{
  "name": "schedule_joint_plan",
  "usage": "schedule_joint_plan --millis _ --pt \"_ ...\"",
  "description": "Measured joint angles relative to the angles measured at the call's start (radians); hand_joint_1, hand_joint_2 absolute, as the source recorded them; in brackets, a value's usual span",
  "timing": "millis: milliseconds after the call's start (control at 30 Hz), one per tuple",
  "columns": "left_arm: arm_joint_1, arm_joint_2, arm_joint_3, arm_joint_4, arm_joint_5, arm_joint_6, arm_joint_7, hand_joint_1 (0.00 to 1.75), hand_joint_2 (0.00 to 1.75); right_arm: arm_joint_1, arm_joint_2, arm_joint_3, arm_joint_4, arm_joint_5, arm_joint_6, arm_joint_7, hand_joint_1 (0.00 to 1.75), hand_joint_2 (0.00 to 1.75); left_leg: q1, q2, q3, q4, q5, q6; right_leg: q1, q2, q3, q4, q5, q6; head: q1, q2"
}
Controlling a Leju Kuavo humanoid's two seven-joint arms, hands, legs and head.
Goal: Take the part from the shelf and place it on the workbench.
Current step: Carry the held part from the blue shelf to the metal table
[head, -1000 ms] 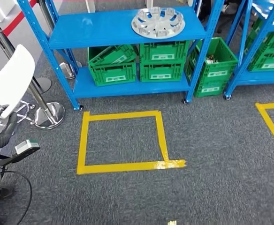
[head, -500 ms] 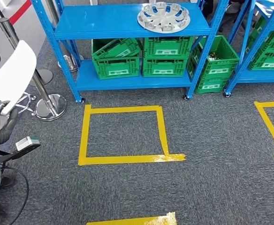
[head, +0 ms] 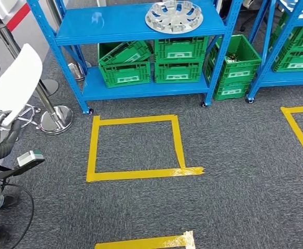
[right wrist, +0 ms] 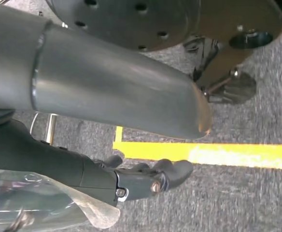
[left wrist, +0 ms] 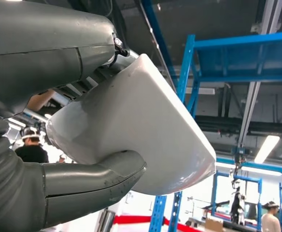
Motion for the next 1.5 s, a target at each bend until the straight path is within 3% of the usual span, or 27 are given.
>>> schedule_joint_plan --millis 67,100,133,200,267,400,467,533,600,633,667,767,833,1133,1367,1433,1500 --pt "-0.003 0.001 -0.004 0.004 0.003 -0.002 0.0 1.75 1.75 0.0 0.0 0.0 -0.001 0.0 0.0 0.0 0.0 0.0 0.0 0.0 -0.052 0.131 -0.057 -0.004 0.002 -0.001 -0.007 0.002 0.004 -0.005 0.0 0.0" --pt "-0.004 0.001 -0.008 0.006 0.005 -0.003 0.0 1.75 1.75 0.0 0.0 0.0 -0.002 0.0 0.0 0.001 0.0 0.0 0.0 0.0 -0.061 0.16 -0.062 -0.005 0.003 -0.001 -0.01 0.004 0.005 -0.006 0.0 0.0" --pt "-0.005 0.001 -0.011 0.009 0.005 -0.004 0.0 1.75 1.75 0.0 0.0 0.0 -0.003 -0.001 0.0 0.001 0.0 0.0 0.0 0.0 -0.051 0.148 -0.046 -0.004 0.003 -0.001 -0.013 0.008 0.007 -0.005 0.0 0.0" --pt "-0.008 0.002 -0.015 0.011 0.006 -0.004 0.0 1.75 1.75 0.0 0.0 0.001 -0.006 -0.003 0.0 0.001 0.0 0.0 0.002 0.0 0.015 0.027 0.015 -0.001 0.004 -0.001 -0.019 0.017 0.007 -0.004 0.0 0.0" --pt "-0.014 0.004 -0.017 0.013 0.007 -0.005 0.0 1.75 1.75 -0.001 0.0 0.001 -0.008 -0.005 0.0 0.002 0.0 0.0 0.0 -0.002 0.069 -0.083 0.049 0.004 0.008 0.001 -0.028 0.026 0.009 0.004 -0.001 0.0" --pt "-0.019 0.006 -0.021 0.019 0.008 -0.005 0.0 1.75 1.75 0.001 -0.001 0.002 -0.01 -0.007 -0.001 0.006 0.0 0.0 -0.001 -0.004 0.065 -0.109 0.06 0.026 0.01 0.001 -0.047 0.031 0.016 0.028 0.0 0.0" --pt "-0.021 0.006 -0.023 0.021 0.01 -0.005 0.0 1.75 1.75 0.001 -0.003 0.004 -0.01 -0.007 -0.001 0.008 0.0 0.0 0.002 -0.003 0.057 -0.114 0.071 0.041 0.009 0.001 -0.074 0.08 -0.025 0.039 0.002 0.0" --pt "-0.023 0.005 -0.025 0.021 0.012 -0.005 0.0 1.75 1.75 0.002 -0.004 0.007 -0.011 -0.008 -0.001 0.01 0.0 0.0 0.002 -0.001 0.045 -0.115 0.08 0.049 0.008 0.0 -0.128 0.206 -0.099 0.046 0.004 0.0" --pt "-0.022 0.004 -0.028 0.022 0.013 -0.005 0.0 1.75 1.75 0.002 -0.004 0.008 -0.013 -0.008 0.0 0.011 0.0 0.0 0.0 -0.001 0.032 -0.114 0.09 0.051 0.008 0.0 -0.164 0.308 -0.139 0.048 0.004 0.0" --pt "-0.022 0.003 -0.03 0.023 0.013 -0.005 0.0 1.75 1.75 0.002 -0.004 0.008 -0.013 -0.008 0.0 0.012 0.0 0.0 -0.001 -0.001 0.027 -0.113 0.093 0.05 0.008 0.0 -0.155 0.305 -0.132 0.047 0.004 0.0" --pt "-0.022 0.003 -0.033 0.023 0.013 -0.005 0.0 1.75 1.75 0.002 -0.004 0.008 -0.014 -0.008 0.0 0.012 0.0 0.0 -0.001 -0.002 0.023 -0.112 0.096 0.049 0.009 0.0 -0.124 0.262 -0.109 0.044 0.004 0.0" --pt "-0.023 0.003 -0.035 0.024 0.015 -0.005 0.0 1.75 1.75 0.0 -0.006 0.009 -0.014 -0.007 -0.001 0.013 0.0 0.0 -0.005 -0.002 0.018 -0.11 0.103 0.041 0.011 0.0 0.001 0.056 -0.043 0.029 0.004 0.0" --pt "-0.024 0.003 -0.036 0.024 0.016 -0.005 0.0 1.75 1.75 0.0 -0.008 0.01 -0.015 -0.007 -0.001 0.014 0.0 0.0 -0.008 -0.002 0.012 -0.107 0.107 0.039 0.012 0.0 0.026 0.009 -0.039 0.027 0.002 0.0" --pt "-0.024 0.003 -0.039 0.026 0.017 -0.004 0.0 1.75 1.75 0.001 -0.009 0.017 -0.018 0.011 -0.024 0.019 0.0 0.0 -0.006 -0.002 0.009 -0.118 0.125 0.025 0.016 0.0 0.015 0.012 -0.026 0.017 0.002 0.0" --pt "-0.024 0.009 -0.036 0.026 0.017 -0.004 0.0 1.75 1.75 0.0 -0.009 0.031 -0.021 0.028 -0.035 0.022 0.0 0.0 -0.006 -0.003 0.007 -0.123 0.129 0.037 0.012 -0.001 0.013 0.009 -0.023 0.026 0.002 0.0" --pt "-0.025 0.011 -0.035 0.026 0.017 -0.003 0.0 1.75 1.75 -0.001 -0.009 0.033 -0.022 0.029 -0.036 0.022 0.0 0.0 -0.001 -0.001 0.011 -0.143 0.14 0.044 0.012 0.0 -0.005 0.04 -0.051 0.034 0.004 0.0" --pt "-0.025 0.009 -0.035 0.026 0.017 -0.003 0.0 1.75 1.75 0.0 -0.01 0.035 -0.022 0.029 -0.036 0.023 0.0 0.0 0.002 0.0 0.009 -0.15 0.147 0.047 0.008 0.0 -0.057 0.151 -0.117 0.043 0.005 0.0"
